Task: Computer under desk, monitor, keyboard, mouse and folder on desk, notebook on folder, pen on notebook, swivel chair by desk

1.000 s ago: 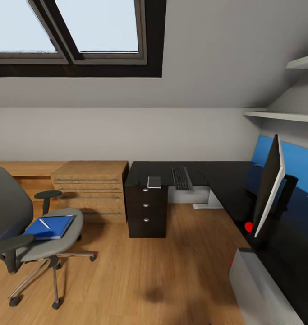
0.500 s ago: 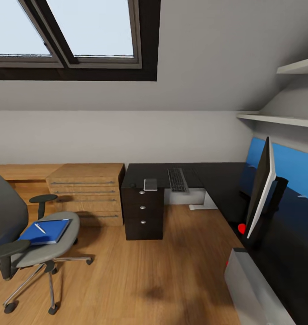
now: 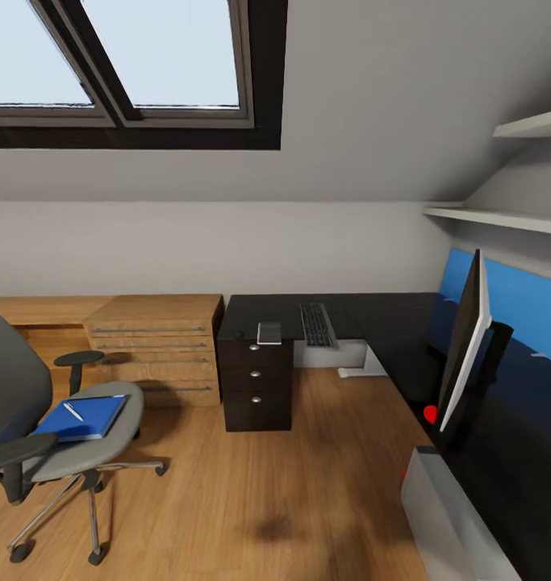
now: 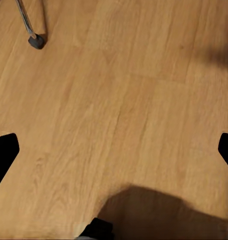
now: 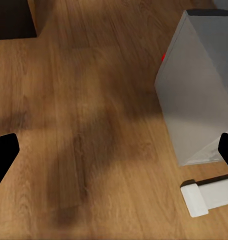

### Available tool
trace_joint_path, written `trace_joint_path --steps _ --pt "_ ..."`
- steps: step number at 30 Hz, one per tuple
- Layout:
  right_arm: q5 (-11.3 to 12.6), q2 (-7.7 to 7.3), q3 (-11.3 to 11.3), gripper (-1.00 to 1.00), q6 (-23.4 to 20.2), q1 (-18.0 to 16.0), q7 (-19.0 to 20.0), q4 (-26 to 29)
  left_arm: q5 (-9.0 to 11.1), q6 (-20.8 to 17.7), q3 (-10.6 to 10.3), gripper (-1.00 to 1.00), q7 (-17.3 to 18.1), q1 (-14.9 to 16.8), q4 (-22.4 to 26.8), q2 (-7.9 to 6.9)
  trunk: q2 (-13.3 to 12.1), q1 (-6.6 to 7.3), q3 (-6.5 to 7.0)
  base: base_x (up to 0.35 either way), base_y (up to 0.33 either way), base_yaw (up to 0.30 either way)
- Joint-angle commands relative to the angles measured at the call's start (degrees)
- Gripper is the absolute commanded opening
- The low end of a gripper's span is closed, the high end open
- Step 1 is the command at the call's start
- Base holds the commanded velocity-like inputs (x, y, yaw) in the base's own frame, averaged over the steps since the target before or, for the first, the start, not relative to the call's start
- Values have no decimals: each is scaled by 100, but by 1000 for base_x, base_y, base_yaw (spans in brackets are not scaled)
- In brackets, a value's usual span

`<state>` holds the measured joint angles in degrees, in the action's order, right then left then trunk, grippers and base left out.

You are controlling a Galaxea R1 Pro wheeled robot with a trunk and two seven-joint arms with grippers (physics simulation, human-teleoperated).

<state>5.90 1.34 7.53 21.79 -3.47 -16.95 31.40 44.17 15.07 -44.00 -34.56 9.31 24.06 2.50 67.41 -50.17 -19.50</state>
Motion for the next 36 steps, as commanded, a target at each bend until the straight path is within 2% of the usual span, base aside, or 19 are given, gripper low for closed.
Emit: trace_joint_path --steps 1,3,4,7,11,13,14,15,17,18,21,22,23,29,36 --pt "60 -16 43 100 26 -5 -36 -3 178 32 13 100 238 5 -86 -47 -37 23 12 0 0 0" --pt "60 -23 41 100 26 -5 -35 -4 267 31 54 100 526 6 -216 -87 -118 67 48 0 0 0" --pt "57 -28 40 100 27 -5 -32 -10 327 31 81 100 801 11 -360 -117 -158 89 66 0 0 0" --pt "49 -33 39 100 33 -8 -26 -97 389 37 109 100 1257 15 -558 -151 -278 154 120 0 0 0" --pt "-28 -36 39 100 134 -18 36 -303 412 72 132 100 1533 17 -648 -183 -438 242 192 0 0 0" --pt "-98 -36 39 100 241 -27 137 -457 415 117 140 100 1610 17 -670 -243 -519 286 227 0 0 0" --pt "-181 -36 39 100 382 -44 280 -637 416 225 142 100 1661 17 -681 -327 -559 308 245 0 0 0" --pt "-266 -38 39 100 544 -78 431 -815 411 431 145 100 1692 18 -690 -392 -599 330 263 0 0 0" --pt "-340 -41 38 100 687 -132 549 -969 404 729 129 100 1702 18 -707 -428 -679 374 299 0 0 0" --pt "-389 -49 38 100 788 -202 625 -1088 399 1079 115 100 1704 18 -738 -446 -719 396 317 0 0 0" --pt "-427 -123 32 100 891 -312 701 -1215 394 1724 97 100 1706 18 -847 -466 -840 462 371 0 0 0" --pt "-430 -139 29 100 906 -328 712 -1233 395 1828 93 100 1706 18 -886 -469 -880 484 389 0 0 0" --pt "-438 -175 23 100 945 -375 743 -1291 404 2108 92 100 1707 18 -1080 -478 -920 506 407 0 0 0" --pt "-442 -166 27 100 956 -388 752 -1311 421 2174 96 100 1695 18 -1143 -478 -1160 638 515 0 0 0" --pt "-428 -106 16 100 953 -392 742 -1312 441 2192 131 100 1680 18 -1157 -315 -1441 791 640 0 0 0"
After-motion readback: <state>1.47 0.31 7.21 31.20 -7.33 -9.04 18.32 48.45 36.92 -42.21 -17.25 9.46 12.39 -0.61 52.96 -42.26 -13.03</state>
